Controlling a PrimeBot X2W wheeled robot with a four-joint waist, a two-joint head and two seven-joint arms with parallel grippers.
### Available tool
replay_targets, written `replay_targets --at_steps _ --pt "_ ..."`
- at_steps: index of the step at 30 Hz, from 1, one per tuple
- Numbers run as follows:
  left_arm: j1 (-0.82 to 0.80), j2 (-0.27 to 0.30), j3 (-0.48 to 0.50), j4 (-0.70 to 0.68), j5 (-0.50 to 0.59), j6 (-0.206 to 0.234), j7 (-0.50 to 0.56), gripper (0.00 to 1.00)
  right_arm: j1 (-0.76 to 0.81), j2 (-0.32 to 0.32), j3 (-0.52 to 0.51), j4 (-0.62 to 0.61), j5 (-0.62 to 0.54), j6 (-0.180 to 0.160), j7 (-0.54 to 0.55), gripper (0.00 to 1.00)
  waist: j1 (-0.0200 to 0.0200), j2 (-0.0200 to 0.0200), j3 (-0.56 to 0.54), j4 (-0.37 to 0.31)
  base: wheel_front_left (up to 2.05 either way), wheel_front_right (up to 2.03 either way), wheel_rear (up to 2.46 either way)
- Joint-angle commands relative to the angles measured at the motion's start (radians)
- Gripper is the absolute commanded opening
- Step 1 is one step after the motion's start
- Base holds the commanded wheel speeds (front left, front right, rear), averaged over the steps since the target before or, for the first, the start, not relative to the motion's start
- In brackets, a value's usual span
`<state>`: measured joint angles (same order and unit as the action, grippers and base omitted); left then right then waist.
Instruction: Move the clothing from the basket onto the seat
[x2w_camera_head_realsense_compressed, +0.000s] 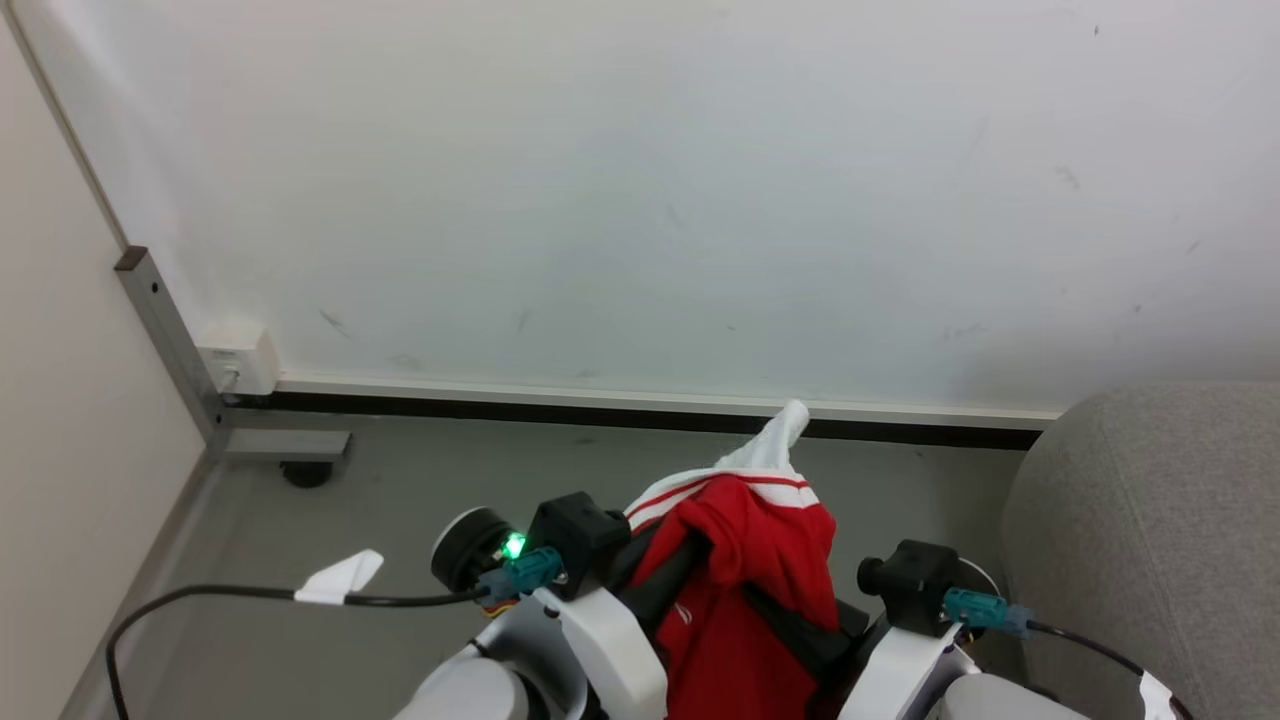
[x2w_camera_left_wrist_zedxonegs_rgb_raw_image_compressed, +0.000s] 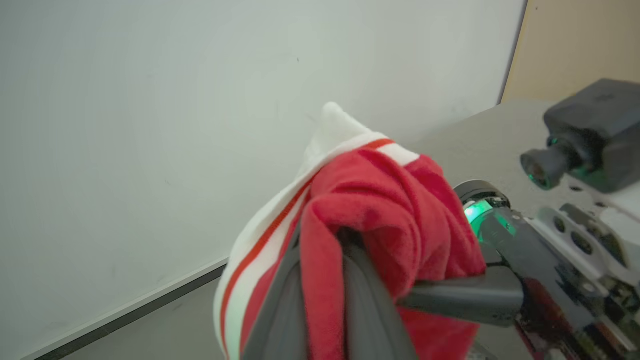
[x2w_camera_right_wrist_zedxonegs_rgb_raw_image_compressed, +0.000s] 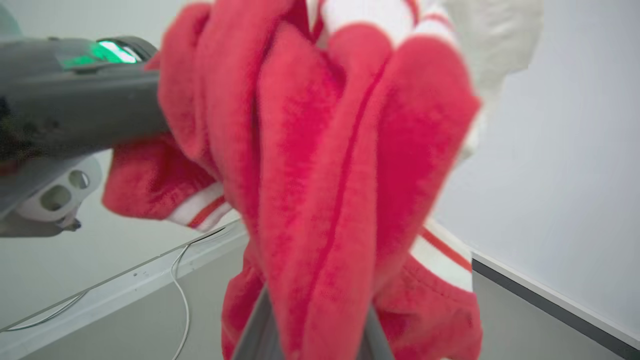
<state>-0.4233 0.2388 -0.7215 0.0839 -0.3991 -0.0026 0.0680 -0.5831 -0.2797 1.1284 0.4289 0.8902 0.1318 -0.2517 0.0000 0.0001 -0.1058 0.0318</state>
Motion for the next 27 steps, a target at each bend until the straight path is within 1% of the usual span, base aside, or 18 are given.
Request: replay_targets --at_steps 1,3,4,10,15,21,27 --pt "0.015 0.011 0.001 0.007 0.000 0.002 -0.011 0.15 -0.019 -0.008 -0.011 0.001 0.007 -0.002 -0.010 0.00 0.0000 -0.0001 0.000 -0.004 0.00 0.00 0.00" --pt "0.022 0.018 -0.001 0.016 0.011 0.010 -0.019 0.58 -0.020 -0.014 -0.028 -0.007 0.002 -0.002 -0.015 0.00 0.0000 -0.0001 0.001 -0.008 0.00 0.00 0.00" --pt "0.028 0.018 -0.001 0.020 0.012 0.012 -0.025 1.00 -0.021 -0.016 -0.044 -0.015 -0.004 -0.002 -0.016 0.00 0.0000 -0.0001 0.002 -0.011 0.00 0.00 0.00" --pt "0.069 0.035 -0.011 0.051 0.021 0.020 -0.070 1.00 0.010 -0.028 -0.155 -0.063 -0.069 -0.002 -0.015 0.00 0.0000 -0.0001 0.008 -0.023 0.00 0.00 0.00" --pt "0.118 0.029 -0.021 0.097 0.001 0.016 -0.118 1.00 0.044 -0.032 -0.237 -0.080 -0.116 -0.002 -0.014 0.00 0.0000 -0.0001 0.011 -0.025 0.00 0.00 0.00" --pt "0.139 0.025 -0.030 0.125 -0.015 0.013 -0.137 1.00 0.077 -0.042 -0.292 -0.078 -0.141 -0.002 -0.014 0.00 0.0000 -0.0001 0.013 -0.023 0.00 0.00 0.00" --pt "0.126 0.020 -0.029 0.131 -0.019 0.020 -0.139 1.00 0.093 -0.038 -0.318 -0.083 -0.161 -0.002 -0.014 0.00 0.0000 -0.0001 0.017 -0.029 0.00 0.00 0.00"
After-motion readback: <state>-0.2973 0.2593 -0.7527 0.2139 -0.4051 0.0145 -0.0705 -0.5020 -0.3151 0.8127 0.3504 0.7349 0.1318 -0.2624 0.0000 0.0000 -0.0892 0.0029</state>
